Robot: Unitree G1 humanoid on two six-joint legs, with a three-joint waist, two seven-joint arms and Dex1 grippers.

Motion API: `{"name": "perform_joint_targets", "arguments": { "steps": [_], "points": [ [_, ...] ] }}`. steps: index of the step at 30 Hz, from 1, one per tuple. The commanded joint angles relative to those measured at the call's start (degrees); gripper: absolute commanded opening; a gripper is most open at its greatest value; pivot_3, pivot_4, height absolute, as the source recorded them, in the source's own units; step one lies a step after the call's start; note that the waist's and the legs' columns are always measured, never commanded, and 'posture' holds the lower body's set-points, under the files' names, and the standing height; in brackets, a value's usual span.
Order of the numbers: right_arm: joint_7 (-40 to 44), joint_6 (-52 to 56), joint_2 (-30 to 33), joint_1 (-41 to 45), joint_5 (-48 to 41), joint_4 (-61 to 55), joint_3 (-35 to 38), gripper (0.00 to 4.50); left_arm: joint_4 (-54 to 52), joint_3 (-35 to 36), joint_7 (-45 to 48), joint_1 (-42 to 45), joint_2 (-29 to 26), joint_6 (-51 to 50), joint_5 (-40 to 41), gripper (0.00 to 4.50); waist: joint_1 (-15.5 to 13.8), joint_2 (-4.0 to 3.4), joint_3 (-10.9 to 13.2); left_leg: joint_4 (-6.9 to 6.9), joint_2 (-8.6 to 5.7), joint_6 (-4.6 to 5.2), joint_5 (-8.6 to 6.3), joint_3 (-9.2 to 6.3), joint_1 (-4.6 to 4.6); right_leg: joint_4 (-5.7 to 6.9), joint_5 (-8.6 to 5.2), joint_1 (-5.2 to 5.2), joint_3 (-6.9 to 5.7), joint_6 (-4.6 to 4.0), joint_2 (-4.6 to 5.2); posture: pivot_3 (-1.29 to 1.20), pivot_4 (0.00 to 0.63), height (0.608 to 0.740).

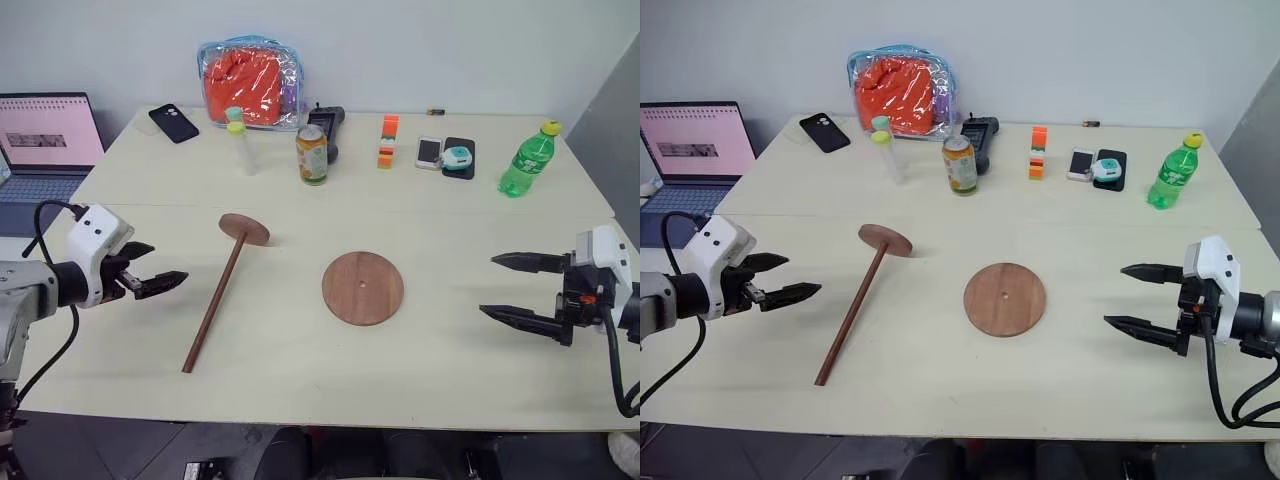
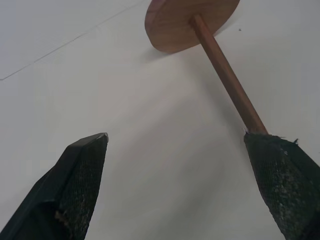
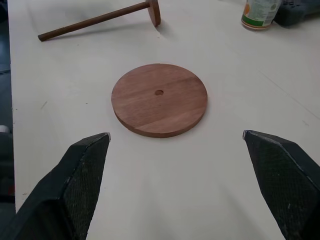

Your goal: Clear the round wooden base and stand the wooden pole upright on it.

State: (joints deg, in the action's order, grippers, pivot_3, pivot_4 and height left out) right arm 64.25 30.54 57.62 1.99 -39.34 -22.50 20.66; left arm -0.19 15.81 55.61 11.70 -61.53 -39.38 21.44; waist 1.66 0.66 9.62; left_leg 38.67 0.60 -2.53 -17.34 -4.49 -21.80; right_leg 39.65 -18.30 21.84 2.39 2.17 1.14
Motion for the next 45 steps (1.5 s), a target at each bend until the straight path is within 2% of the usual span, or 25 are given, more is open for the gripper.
{"name": "perform_joint_targets", "arguments": {
  "steps": [1,8,14,17,21,27,36,42,43,45],
  "points": [
    [0.8,0.6,0.6,3.9,-2.5,-3.8,-1.6,4.47,-4.7,-0.1,-0.5,1.8,-2.3,-8.4,2.4,4.50,0.0,0.00,0.0,0.00,0.00,0.00,0.00,-0.01,0.00,0.00,0.00,0.01,-0.01,0.00,0.00,0.00,0.150,0.740],
    [0.1,2.6,-2.4,10.1,-5.6,-7.9,-8.3,4.47,-6.7,-5.5,-8.3,13.0,1.7,-28.8,5.5,4.50,-0.1,0.06,0.0,0.07,-0.10,0.00,0.00,-0.10,-0.07,0.01,-0.01,-0.02,-0.10,0.01,-0.11,0.00,0.150,0.740],
    [1.5,1.9,-3.1,13.1,-4.5,-7.4,-12.9,4.47,-8.4,-13.4,-13.8,20.4,5.1,-36.1,4.2,4.50,-0.1,0.12,0.1,0.09,-0.10,0.00,0.00,-0.10,-0.12,0.01,-0.01,0.02,-0.08,0.02,-0.09,0.00,0.150,0.740],
    [1.9,1.6,-4.2,14.7,-4.4,-7.6,-15.1,4.47,-4.9,-17.6,-16.3,25.1,7.7,-38.4,2.7,4.50,-0.1,0.13,0.1,0.10,-0.10,0.00,0.00,-0.10,-0.12,0.02,-0.01,0.03,-0.08,0.02,-0.09,0.00,0.150,0.740],
    [1.8,1.6,-5.2,16.3,-4.4,-7.4,-16.5,4.47,-1.6,-20.3,-17.6,28.8,9.7,-40.9,2.1,4.50,0.0,0.14,0.1,0.11,-0.12,-0.01,0.01,-0.08,-0.12,0.05,-0.01,0.06,-0.07,0.02,-0.10,0.00,0.150,0.740],
    [3.2,1.8,-5.8,18.8,-3.8,-6.8,-18.3,4.47,7.3,-23.2,-22.1,37.2,15.8,-47.6,0.3,4.50,-0.1,0.17,0.1,0.20,-0.15,-0.02,0.02,-0.09,-0.21,0.19,-0.01,0.17,-0.08,0.02,-0.09,0.00,0.150,0.740],
    [4.5,2.1,-5.0,19.6,-3.7,-7.6,-18.4,4.47,14.1,-31.7,-19.3,42.3,16.1,-45.7,-0.8,4.50,0.0,0.19,0.1,0.20,-0.14,-0.05,0.04,-0.07,-0.26,0.23,-0.01,0.27,-0.04,0.03,-0.07,0.00,0.150,0.740],
    [3.6,2.4,-5.1,18.6,-3.8,-8.5,-17.7,4.47,17.1,-33.5,-18.4,43.7,16.8,-44.0,-1.7,4.50,0.0,0.19,0.1,0.20,-0.14,-0.05,0.04,-0.08,-0.28,0.23,-0.01,0.29,-0.04,0.03,-0.06,0.00,0.150,0.740],
    [3.4,2.4,-5.1,18.4,-3.9,-8.6,-17.6,4.50,17.1,-34.0,-17.9,43.7,16.9,-43.9,-1.6,4.14,0.0,0.19,0.1,0.21,-0.14,-0.05,0.04,-0.08,-0.28,0.23,-0.01,0.29,-0.04,0.03,-0.06,0.00,0.150,0.740],
    [3.1,2.4,-5.0,18.1,-3.9,-9.0,-17.5,4.50,16.9,-34.6,-17.4,43.4,17.0,-44.2,-1.6,3.88,0.0,0.19,0.1,0.21,-0.14,-0.05,0.04,-0.07,-0.29,0.23,-0.01,0.30,-0.04,0.03,-0.06,0.00,0.150,0.740]
  ]
}}
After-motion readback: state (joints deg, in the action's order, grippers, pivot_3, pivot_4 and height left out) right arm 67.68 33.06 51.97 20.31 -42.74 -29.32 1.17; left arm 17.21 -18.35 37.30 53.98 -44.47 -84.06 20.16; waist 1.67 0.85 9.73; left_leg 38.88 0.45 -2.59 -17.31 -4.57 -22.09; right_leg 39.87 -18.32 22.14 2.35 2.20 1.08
